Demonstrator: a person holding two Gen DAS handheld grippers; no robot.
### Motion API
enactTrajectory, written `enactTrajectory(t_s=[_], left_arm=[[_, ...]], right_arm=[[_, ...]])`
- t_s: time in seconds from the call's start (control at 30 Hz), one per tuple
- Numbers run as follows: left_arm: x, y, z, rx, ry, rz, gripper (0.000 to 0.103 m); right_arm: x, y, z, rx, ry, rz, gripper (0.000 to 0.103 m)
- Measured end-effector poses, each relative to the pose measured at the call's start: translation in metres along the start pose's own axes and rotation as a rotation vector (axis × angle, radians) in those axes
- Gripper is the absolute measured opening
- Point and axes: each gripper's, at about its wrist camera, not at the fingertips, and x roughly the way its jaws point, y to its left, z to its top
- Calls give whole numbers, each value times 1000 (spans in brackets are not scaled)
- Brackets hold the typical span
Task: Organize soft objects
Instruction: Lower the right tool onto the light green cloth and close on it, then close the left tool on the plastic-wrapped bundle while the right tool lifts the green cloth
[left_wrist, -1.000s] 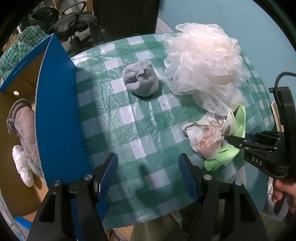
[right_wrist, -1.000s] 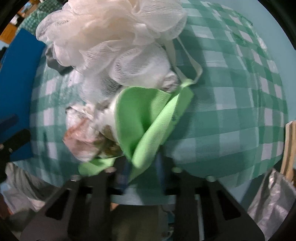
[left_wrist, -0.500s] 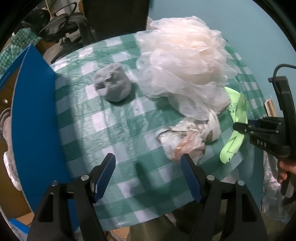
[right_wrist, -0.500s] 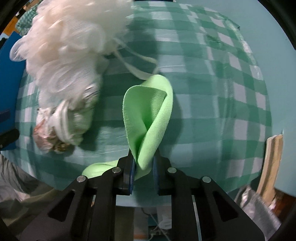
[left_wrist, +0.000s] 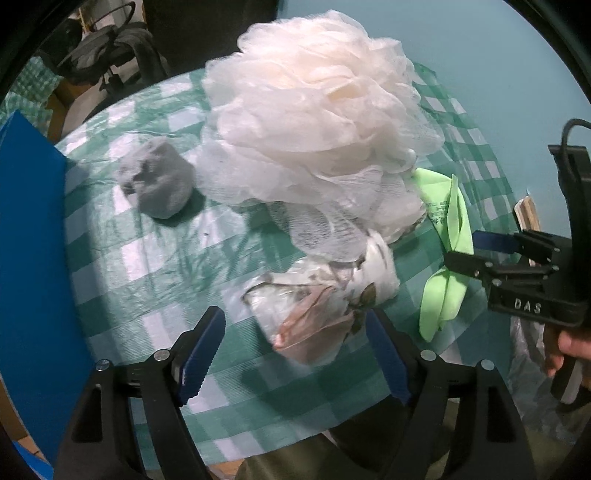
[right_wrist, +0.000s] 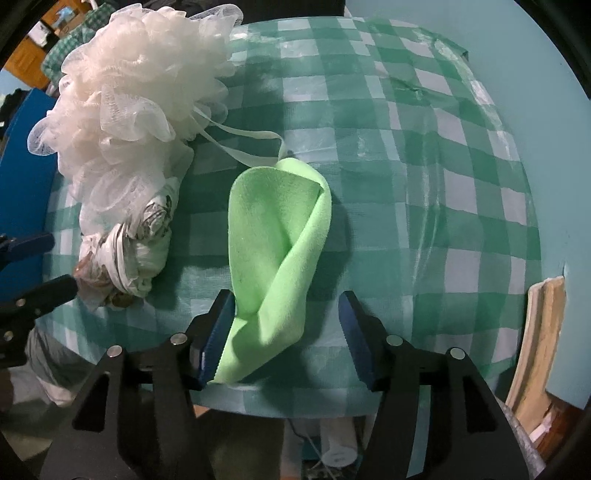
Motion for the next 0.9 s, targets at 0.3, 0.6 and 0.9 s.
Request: enactTrajectory(t_s=[0.3, 0.6, 0.9], left_arm=[[27, -16, 6, 2, 44, -7, 80], [46, -31, 16, -1, 44, 19, 81], [44, -37, 9, 42, 16, 65, 48]], right_arm=[[2, -2, -4, 3, 13, 17, 60], [-7, 12, 10, -6, 2, 7, 60], [1, 16, 20, -11, -7, -31, 61]])
